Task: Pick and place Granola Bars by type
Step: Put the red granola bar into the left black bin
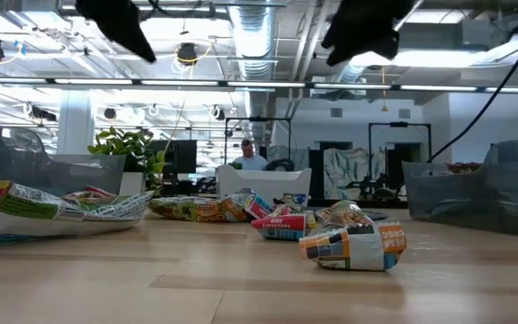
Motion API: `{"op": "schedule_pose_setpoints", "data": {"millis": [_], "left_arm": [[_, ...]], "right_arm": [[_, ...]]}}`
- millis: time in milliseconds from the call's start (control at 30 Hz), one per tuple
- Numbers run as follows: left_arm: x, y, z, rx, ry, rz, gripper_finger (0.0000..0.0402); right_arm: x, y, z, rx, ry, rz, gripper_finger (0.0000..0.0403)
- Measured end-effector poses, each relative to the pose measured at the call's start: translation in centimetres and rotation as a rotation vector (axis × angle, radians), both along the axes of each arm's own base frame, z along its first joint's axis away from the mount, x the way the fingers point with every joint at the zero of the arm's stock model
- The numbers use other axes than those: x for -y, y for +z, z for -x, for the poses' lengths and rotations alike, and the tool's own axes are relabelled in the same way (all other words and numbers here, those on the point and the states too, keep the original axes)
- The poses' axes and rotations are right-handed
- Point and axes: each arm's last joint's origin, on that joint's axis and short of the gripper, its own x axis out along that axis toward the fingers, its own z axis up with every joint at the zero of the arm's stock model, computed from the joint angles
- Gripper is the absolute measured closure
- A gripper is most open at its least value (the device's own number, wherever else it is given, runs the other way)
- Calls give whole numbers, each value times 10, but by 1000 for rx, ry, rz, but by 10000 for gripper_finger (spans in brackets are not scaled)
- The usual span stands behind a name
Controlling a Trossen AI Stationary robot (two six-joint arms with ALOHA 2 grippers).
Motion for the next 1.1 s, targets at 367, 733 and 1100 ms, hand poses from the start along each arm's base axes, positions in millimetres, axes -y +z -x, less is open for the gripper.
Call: {"op": "schedule_pose_setpoints", "data": {"millis": [367, 733, 1100], "left_arm": [[21, -60, -40, -346, -283, 167, 230], [32, -82, -58, -383, -451, 284, 230], [37, -89, -78, -262, -503, 290, 230]], "right_arm": [[-9, -20, -9, -67, 36, -1, 274], [-24, -34, -12, -107, 75, 5, 274], [-31, -36, -11, -117, 80, -1, 274]]}}
